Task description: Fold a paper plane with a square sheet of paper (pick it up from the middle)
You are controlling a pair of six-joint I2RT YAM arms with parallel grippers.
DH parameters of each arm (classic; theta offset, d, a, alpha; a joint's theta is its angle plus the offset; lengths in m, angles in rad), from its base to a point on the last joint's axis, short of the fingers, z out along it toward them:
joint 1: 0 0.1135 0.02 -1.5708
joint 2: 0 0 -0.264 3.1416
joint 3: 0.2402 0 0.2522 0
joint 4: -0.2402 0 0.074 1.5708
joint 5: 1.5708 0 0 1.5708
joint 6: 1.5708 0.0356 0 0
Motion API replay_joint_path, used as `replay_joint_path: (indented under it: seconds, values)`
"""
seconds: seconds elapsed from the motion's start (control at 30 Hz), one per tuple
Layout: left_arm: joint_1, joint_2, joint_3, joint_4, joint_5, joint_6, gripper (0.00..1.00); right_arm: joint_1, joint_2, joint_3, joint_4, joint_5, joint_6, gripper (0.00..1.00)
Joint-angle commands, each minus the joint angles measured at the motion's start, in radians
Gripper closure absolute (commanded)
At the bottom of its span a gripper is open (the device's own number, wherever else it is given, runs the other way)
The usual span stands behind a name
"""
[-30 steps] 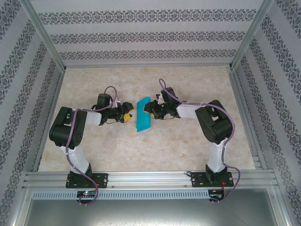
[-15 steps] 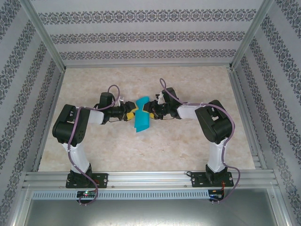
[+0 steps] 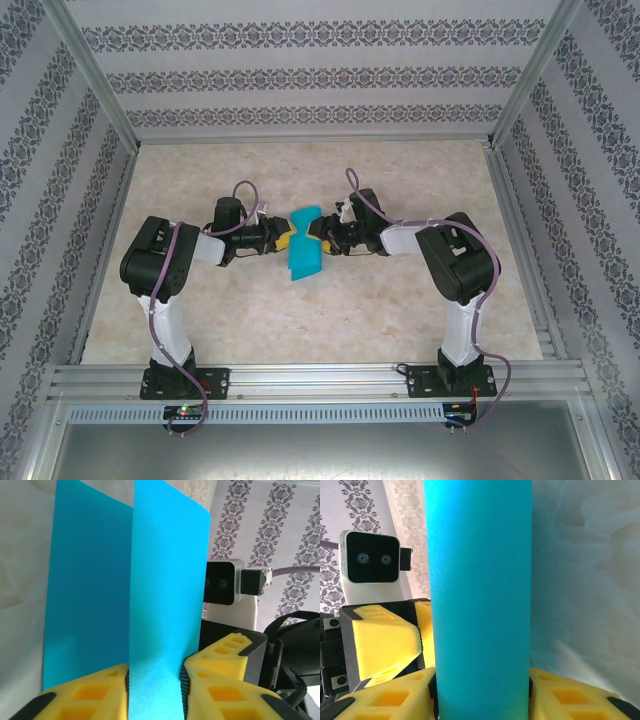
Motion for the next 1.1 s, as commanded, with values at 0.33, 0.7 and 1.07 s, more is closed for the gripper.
replay_joint_path:
  seconds: [0.33, 0.7, 1.07]
  values:
    - [-0.028, 0.012, -0.017, 0.025, -0.005, 0.043, 1.00, -0.012, -0.047, 0.018, -0.181, 0.021, -0.110, 0.45]
    - [-0.043, 0.007, -0.031, -0.057, -0.043, 0.128, 1.00, -0.035, -0.132, 0.083, -0.534, 0.157, -0.323, 0.32]
    - [-0.149, -0.042, -0.092, -0.060, -0.207, 0.098, 1.00, -0.043, -0.071, 0.228, -0.808, 0.135, -0.632, 0.29]
